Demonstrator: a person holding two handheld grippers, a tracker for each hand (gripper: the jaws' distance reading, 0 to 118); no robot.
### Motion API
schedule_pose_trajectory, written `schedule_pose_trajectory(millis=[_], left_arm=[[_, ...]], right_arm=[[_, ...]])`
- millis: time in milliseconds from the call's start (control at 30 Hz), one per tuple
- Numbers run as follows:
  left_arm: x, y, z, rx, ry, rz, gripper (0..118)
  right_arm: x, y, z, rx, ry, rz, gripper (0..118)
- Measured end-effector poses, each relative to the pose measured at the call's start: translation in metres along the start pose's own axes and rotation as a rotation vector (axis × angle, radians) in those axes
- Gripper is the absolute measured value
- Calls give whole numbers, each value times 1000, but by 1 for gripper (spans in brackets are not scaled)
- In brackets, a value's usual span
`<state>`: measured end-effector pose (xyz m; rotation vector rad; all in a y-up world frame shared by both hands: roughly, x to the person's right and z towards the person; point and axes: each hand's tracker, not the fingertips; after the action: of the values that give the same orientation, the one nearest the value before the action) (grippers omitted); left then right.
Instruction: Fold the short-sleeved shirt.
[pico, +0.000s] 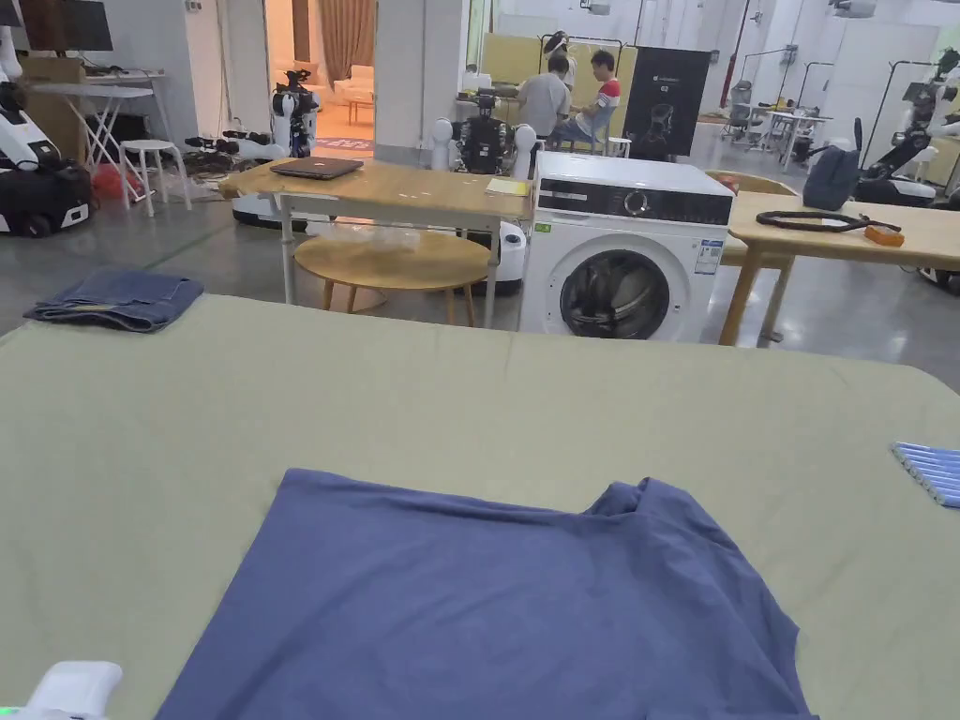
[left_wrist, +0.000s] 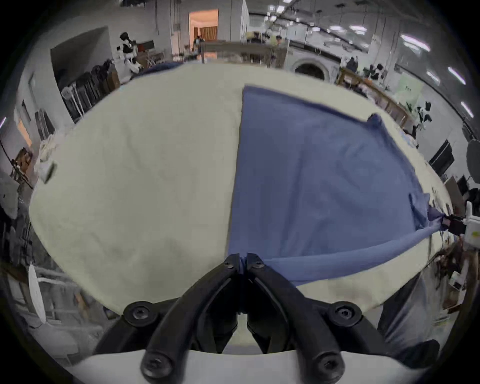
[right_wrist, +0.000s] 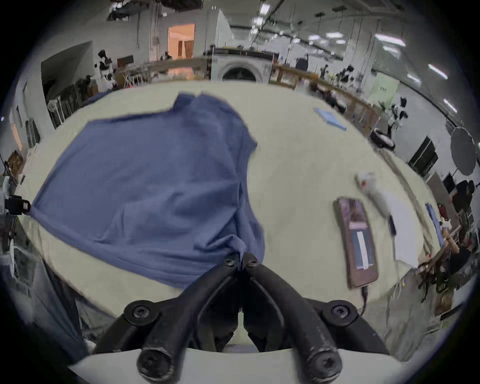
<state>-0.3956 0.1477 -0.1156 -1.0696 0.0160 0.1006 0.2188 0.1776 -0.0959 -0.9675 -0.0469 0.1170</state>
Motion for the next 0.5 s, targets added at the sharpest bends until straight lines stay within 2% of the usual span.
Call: schedule_pose_trajectory(millis=[133, 300, 333, 367, 433, 500], left_arm=[[5, -1, -15, -31, 16, -24, 0], [5, 2, -12, -34, 34, -54, 2], [5, 4, -8, -23, 31, -39, 4], [6, 6, -2, -1, 28, -18, 9], [12, 13, 16, 81, 1, 1, 31], [19, 24, 28, 167, -40, 11, 35]], right_arm=[[2, -5, -24, -74, 6, -3, 1], [-4, -9, -37, -92, -18, 17, 11], [-6, -6, -32, -75, -44, 36, 17], [-7, -4, -29, -58, -68, 46, 31], [-9, 7, -17, -15, -79, 31, 72], [-12, 22, -3, 66, -43, 6, 75]])
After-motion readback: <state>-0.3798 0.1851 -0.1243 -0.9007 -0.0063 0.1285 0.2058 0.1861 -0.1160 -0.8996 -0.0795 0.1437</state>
